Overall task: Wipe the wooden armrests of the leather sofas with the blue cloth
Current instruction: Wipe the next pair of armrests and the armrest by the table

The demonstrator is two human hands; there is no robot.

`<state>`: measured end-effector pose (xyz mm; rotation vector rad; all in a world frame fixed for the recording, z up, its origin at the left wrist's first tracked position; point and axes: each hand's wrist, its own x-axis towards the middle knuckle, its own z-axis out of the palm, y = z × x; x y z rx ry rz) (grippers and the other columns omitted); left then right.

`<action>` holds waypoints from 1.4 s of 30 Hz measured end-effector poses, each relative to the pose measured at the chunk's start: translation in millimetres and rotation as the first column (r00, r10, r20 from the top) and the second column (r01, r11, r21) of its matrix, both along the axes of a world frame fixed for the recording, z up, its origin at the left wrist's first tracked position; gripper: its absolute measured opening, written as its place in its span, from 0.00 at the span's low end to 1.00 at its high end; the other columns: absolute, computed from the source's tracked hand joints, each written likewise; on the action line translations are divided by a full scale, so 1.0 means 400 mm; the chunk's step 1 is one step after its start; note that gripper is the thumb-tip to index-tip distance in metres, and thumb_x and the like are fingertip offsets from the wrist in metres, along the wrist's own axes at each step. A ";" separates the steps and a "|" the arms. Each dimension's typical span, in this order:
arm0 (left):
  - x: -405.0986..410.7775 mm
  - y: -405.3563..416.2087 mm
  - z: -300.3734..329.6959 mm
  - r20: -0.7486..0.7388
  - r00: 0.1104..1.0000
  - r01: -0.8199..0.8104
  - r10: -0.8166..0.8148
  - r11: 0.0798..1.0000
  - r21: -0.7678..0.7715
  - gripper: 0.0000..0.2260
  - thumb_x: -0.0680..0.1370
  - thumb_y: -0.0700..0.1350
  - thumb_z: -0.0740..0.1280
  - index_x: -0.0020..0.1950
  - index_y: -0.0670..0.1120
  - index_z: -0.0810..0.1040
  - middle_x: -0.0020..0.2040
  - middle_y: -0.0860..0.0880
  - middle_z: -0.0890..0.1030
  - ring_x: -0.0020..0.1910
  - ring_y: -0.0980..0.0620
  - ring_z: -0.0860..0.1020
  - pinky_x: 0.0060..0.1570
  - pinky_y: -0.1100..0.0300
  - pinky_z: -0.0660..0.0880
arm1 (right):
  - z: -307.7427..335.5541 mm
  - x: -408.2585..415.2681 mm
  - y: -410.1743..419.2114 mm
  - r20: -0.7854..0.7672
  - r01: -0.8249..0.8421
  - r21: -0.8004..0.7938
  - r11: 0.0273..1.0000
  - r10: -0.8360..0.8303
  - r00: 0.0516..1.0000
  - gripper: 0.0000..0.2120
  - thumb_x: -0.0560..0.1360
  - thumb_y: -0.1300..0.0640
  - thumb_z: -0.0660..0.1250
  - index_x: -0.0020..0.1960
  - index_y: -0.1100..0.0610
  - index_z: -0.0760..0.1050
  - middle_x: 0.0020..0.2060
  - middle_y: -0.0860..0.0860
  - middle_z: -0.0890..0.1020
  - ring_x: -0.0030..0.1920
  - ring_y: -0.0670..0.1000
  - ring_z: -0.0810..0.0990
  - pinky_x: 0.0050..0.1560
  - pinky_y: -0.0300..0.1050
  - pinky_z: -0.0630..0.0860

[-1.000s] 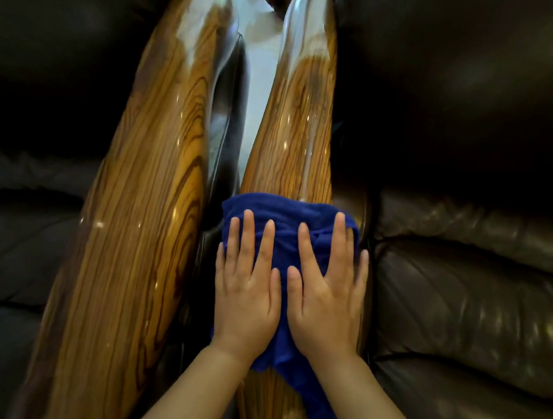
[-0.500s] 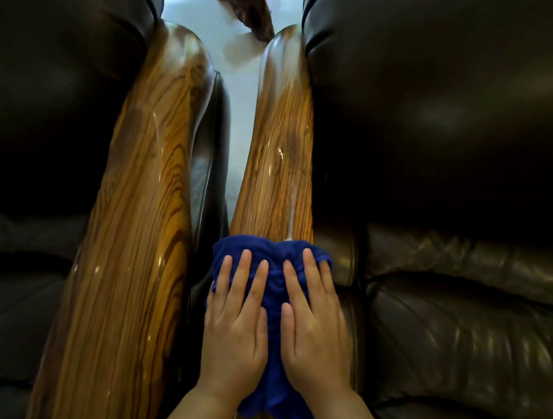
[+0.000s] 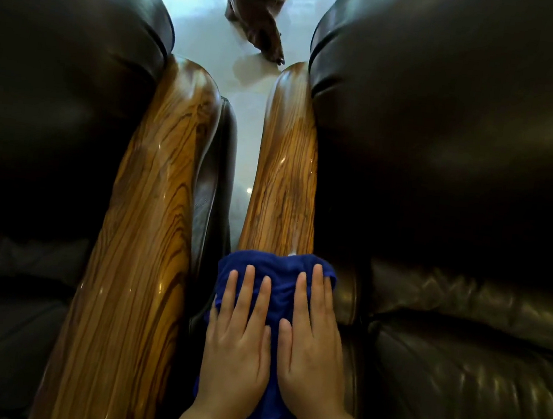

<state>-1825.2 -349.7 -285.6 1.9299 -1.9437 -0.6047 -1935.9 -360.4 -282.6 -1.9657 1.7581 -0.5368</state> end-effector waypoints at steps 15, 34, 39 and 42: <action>0.016 -0.280 0.014 -0.089 0.992 0.090 -0.091 0.996 -0.018 0.25 0.79 0.52 0.46 0.73 0.59 0.38 0.75 0.61 0.39 0.75 0.58 0.39 0.72 0.54 0.44 | 0.010 0.031 -0.286 0.078 0.004 -0.028 1.000 -0.001 0.997 0.24 0.79 0.49 0.44 0.73 0.50 0.44 0.75 0.45 0.46 0.75 0.43 0.42 0.73 0.46 0.48; 0.007 -0.519 0.022 -0.308 0.951 0.036 -0.042 0.999 -0.026 0.23 0.80 0.44 0.49 0.73 0.51 0.45 0.74 0.58 0.46 0.74 0.61 0.39 0.73 0.61 0.43 | 0.025 0.040 -0.525 0.151 0.063 -0.036 0.997 -0.057 0.987 0.23 0.79 0.52 0.47 0.73 0.56 0.59 0.75 0.50 0.57 0.75 0.47 0.51 0.71 0.36 0.48; 0.032 -0.591 0.041 -0.395 0.917 0.110 -0.063 0.989 0.098 0.24 0.81 0.41 0.51 0.75 0.47 0.45 0.77 0.50 0.44 0.75 0.54 0.40 0.73 0.60 0.38 | 0.056 0.043 -0.544 0.017 0.014 -0.046 0.999 -0.013 1.000 0.22 0.80 0.55 0.53 0.74 0.54 0.57 0.75 0.52 0.56 0.74 0.50 0.55 0.72 0.44 0.56; 0.083 -0.581 0.066 -0.353 0.936 0.019 -0.003 0.999 0.042 0.26 0.79 0.41 0.57 0.75 0.47 0.51 0.77 0.49 0.52 0.75 0.53 0.49 0.73 0.60 0.47 | 0.095 -0.006 -0.510 0.011 0.041 -0.111 0.993 -0.040 0.999 0.23 0.78 0.53 0.58 0.72 0.53 0.61 0.73 0.53 0.63 0.72 0.51 0.61 0.69 0.50 0.63</action>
